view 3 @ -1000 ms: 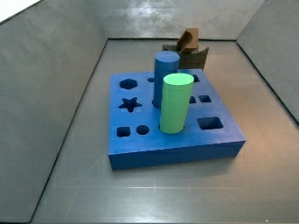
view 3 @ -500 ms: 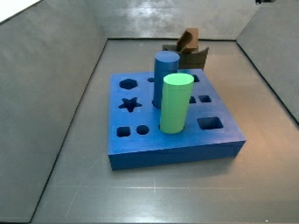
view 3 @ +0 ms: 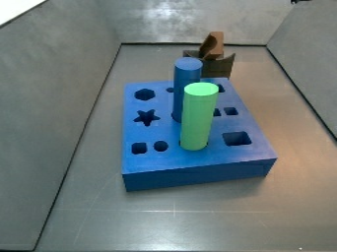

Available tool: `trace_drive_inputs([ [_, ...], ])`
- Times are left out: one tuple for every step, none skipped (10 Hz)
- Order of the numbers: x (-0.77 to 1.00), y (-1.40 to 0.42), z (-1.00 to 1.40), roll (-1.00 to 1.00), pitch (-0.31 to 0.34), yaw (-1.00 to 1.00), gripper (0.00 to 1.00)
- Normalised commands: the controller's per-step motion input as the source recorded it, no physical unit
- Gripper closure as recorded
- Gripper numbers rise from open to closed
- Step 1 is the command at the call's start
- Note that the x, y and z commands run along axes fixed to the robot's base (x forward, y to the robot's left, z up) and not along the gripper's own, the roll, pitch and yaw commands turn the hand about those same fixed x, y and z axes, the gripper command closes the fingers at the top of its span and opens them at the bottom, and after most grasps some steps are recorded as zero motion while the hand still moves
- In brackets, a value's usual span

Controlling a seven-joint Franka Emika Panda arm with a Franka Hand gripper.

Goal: Pick up the arch object. Move up. Place the arch object on the fixture. Regrasp the arch object. Move to above the board. Insert the arch object.
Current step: Regrasp the arch object.

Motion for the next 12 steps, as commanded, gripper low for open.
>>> trace_drive_inputs([
  [0.28,-0.05,-0.02,0.16,0.027,0.11,0.0],
  [0.27,-0.05,-0.02,0.16,0.032,0.1,0.0],
  [0.27,-0.05,-0.03,0.15,0.038,0.09,0.0],
  [0.26,-0.05,-0.03,0.15,0.043,0.09,0.0],
  [0.26,-0.05,-0.03,0.14,0.047,0.09,0.0],
  [0.26,-0.05,-0.03,0.14,0.05,0.09,0.0],
  [0.26,-0.05,-0.03,0.14,0.054,0.09,0.0],
  [0.25,-0.05,-0.03,0.14,0.056,0.1,0.0],
  [0.25,-0.05,-0.03,0.13,0.057,0.1,0.0],
  [0.25,-0.05,-0.03,0.13,0.058,0.1,0.0],
  [0.25,-0.05,-0.03,0.13,0.06,0.1,0.0],
  [0.25,-0.05,-0.03,0.13,0.06,0.1,0.0],
])
